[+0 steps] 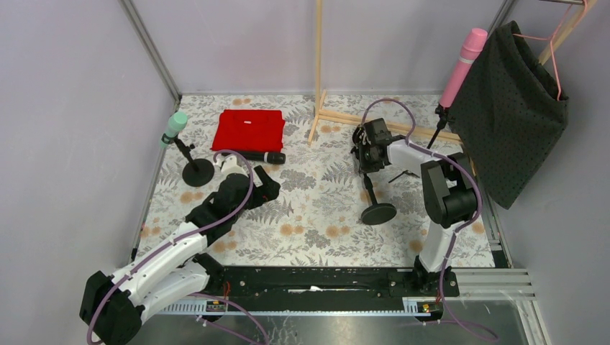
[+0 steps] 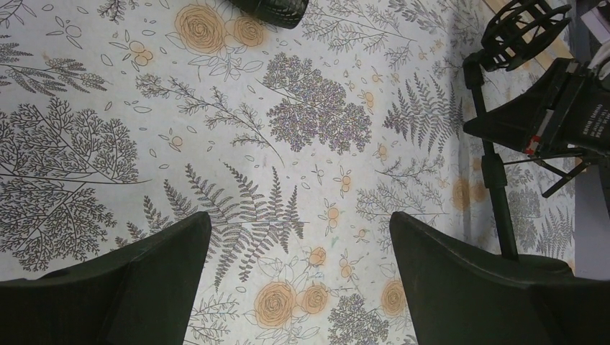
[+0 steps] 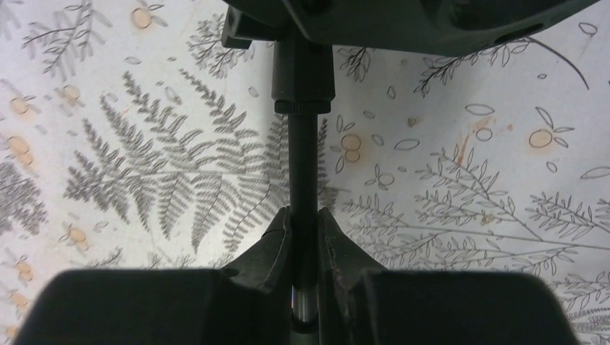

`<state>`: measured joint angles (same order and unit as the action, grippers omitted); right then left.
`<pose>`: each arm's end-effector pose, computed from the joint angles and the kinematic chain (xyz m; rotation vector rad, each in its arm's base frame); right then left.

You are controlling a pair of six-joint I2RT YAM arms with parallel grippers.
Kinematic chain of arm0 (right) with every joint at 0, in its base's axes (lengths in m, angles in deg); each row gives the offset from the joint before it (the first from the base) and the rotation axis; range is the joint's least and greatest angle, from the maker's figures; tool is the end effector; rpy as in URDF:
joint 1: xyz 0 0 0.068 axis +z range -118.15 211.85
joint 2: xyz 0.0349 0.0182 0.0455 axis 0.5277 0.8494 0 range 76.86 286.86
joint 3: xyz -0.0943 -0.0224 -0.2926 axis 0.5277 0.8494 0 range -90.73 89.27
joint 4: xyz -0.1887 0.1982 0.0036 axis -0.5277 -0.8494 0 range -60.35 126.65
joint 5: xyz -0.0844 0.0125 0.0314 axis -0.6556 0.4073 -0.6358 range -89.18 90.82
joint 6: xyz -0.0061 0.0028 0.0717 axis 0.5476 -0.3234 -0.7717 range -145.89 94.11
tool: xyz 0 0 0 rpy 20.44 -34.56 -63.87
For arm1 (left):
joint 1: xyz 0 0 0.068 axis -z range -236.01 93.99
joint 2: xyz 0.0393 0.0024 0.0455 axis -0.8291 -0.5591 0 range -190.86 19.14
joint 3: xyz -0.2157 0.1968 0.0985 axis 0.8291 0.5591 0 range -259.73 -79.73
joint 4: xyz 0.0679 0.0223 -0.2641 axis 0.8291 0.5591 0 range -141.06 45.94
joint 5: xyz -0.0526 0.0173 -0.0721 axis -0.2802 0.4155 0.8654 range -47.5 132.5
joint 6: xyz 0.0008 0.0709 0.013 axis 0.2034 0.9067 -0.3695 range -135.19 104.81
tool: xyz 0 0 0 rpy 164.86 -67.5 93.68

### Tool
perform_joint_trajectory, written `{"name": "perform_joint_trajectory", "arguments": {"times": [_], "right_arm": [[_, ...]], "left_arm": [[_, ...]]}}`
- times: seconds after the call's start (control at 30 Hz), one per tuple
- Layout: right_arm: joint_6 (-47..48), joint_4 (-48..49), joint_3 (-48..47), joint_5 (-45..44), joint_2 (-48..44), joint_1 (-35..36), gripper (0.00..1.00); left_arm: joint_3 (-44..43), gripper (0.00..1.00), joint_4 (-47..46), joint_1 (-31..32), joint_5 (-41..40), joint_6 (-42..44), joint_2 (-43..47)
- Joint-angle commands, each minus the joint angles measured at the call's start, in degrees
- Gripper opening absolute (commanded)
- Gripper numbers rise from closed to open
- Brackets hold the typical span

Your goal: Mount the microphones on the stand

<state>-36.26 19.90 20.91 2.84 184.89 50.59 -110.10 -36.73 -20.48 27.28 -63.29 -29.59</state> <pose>0.4007 0.1381 0.1694 -0.2014 2.5647 0.2390 0.1688 -0.1013 0.2439 -0.3948 2.1381 -0.5742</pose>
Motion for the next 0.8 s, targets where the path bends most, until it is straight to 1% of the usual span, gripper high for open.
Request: {"name": "perform_joint_trajectory", "arguments": {"times": [0.0, 0.2, 0.37, 0.47, 0.53, 0.67, 0.77], "right_arm": [[0.5, 2.9, 0.9, 3.9, -9.3, 0.1, 0.0], [-0.4, 8.4, 3.8, 6.8, -19.4, 2.4, 0.0], [-2.2, 18.4, 8.9, 8.7, -26.6, 6.2, 0.0], [-3.2, 29.9, 15.2, 9.7, -29.4, 8.1, 0.0], [-3.9, 40.7, 20.1, 10.3, -30.2, 9.1, 0.0], [-6.0, 59.2, 28.6, 10.3, -29.5, 10.7, 0.0], [-7.1, 69.4, 32.4, 9.5, -28.3, 11.3, 0.0]], "left_arm": [[0.1, 0.99, -0.2, -0.4, -0.5, -0.3, 1.6], [0.0, 0.99, 0.3, -0.5, -1.0, -0.4, 2.2], [-0.2, 0.99, 0.1, -0.6, -1.0, -0.2, 2.9], [-0.4, 0.99, -0.1, -0.6, -1.1, 0.2, 3.2], [-0.5, 0.99, -0.5, -0.6, -1.0, 0.5, 3.4], [-0.6, 0.99, -1.0, -0.7, -1.3, 1.0, 3.5], [-0.8, 0.99, -1.0, -0.7, -1.3, 1.5, 3.5]]}}
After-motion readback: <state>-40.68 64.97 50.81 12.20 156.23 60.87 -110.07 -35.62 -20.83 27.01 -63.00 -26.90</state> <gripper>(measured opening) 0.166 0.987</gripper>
